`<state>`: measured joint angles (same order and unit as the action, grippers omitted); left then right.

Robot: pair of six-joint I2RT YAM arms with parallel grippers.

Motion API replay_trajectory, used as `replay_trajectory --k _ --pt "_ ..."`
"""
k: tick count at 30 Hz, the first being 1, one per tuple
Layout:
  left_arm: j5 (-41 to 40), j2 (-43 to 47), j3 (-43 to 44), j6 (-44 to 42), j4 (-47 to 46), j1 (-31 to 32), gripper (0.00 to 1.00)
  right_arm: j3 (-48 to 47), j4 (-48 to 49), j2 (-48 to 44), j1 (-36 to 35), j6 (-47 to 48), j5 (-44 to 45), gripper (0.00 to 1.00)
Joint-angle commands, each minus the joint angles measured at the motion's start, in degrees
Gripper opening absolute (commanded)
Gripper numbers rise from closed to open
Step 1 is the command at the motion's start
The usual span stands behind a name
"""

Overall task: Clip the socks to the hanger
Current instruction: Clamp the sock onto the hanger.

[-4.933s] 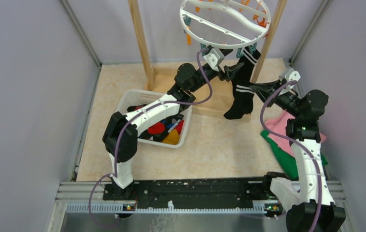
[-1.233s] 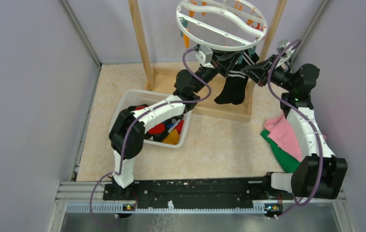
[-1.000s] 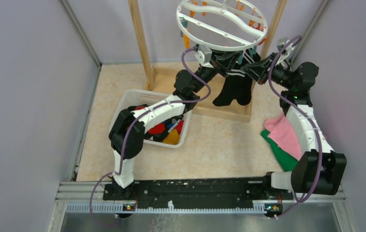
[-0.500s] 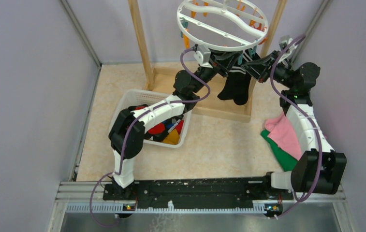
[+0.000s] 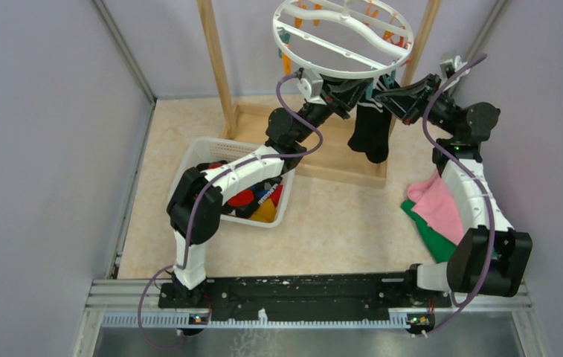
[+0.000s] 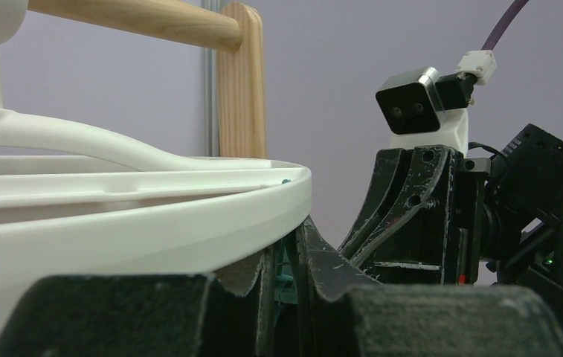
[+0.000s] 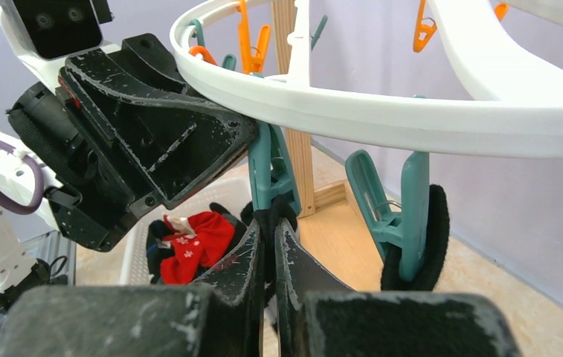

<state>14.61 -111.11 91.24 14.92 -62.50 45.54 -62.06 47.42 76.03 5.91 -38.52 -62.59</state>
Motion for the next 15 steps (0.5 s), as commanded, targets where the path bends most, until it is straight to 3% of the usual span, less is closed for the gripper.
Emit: replay_trajectory --k 1,15 --pt "2.2 2.9 -0.7 0.6 -2.0 0.0 0.0 -2.3 7.1 0.5 0.6 -4.3 -1.2 0.0" --pt "0.9 3.2 -0.9 0.9 -3.6 -0.3 0.0 -2.6 0.5 0.3 0.6 -2.3 -4.9 0.0"
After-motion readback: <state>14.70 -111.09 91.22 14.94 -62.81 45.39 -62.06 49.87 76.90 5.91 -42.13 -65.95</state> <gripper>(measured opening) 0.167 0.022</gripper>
